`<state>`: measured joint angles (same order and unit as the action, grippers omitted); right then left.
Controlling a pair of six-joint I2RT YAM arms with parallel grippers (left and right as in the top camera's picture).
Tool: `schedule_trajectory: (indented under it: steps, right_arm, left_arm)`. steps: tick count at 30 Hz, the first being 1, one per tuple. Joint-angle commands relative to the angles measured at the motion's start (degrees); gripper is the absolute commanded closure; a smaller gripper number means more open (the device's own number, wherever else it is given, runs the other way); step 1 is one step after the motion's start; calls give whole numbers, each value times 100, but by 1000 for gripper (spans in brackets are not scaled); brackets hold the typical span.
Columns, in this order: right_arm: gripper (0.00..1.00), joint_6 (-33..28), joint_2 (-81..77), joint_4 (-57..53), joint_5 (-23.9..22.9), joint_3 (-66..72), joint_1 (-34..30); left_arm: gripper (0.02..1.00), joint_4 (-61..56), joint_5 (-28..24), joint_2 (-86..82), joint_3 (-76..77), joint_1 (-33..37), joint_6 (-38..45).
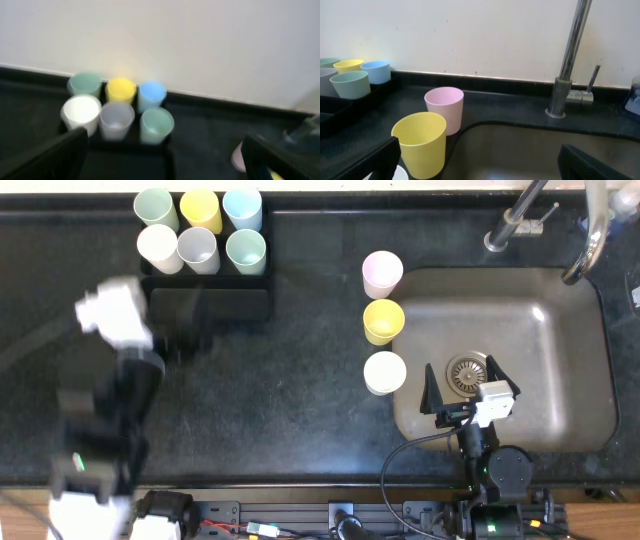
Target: Store Cups
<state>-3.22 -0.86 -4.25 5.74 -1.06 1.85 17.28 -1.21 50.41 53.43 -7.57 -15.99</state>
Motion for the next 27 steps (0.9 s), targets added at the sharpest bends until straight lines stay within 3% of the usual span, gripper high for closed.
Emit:
schedule_trajectory:
  steps: [1, 6, 9, 15, 21, 27]
  right_arm:
    - [3, -20, 61, 28, -2, 79, -33]
    - [3, -20, 61, 28, -2, 79, -33]
    - [5, -20, 61, 28, -2, 79, -33]
    - [3, -20, 61, 28, -2, 79, -33]
    - [5, -20, 61, 28, -2, 79, -33]
    - [5, -20, 61, 28, -2, 79, -33]
  left_arm:
    - [18, 1130, 402, 1958, 2358, -603, -254]
    - [18, 2369, 535, 4192, 5007, -1399, -378]
    - [18, 3139, 787, 5381, 6411, -1843, -1019]
    - [18, 4857, 741, 7342, 8771, -2461, -1838]
    - [18, 5761, 214, 8710, 10229, -2605, -1926]
    - [18, 6019, -157, 9416, 10491, -2605, -1928]
